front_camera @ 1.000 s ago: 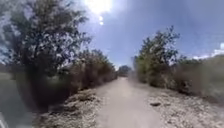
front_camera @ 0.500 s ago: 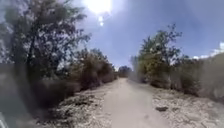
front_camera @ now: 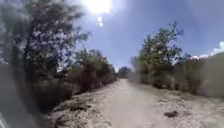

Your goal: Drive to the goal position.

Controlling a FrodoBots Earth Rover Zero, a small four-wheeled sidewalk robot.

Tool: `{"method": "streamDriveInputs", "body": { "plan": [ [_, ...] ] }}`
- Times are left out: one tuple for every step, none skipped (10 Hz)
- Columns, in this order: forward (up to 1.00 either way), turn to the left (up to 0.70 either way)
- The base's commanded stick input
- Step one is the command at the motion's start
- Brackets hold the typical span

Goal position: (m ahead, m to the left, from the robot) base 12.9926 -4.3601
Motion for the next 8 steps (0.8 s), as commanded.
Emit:
{"method": "streamDriveInputs", "body": {
  "plan": [
    [0.44,0.02],
    [0.44,0.02],
    [0.44,0.02],
    [0.44,0.02],
    [0.44,0.02],
    [0.44,0.02],
    [0.44,0.02],
    [0.44,0.02]
  ]
}}
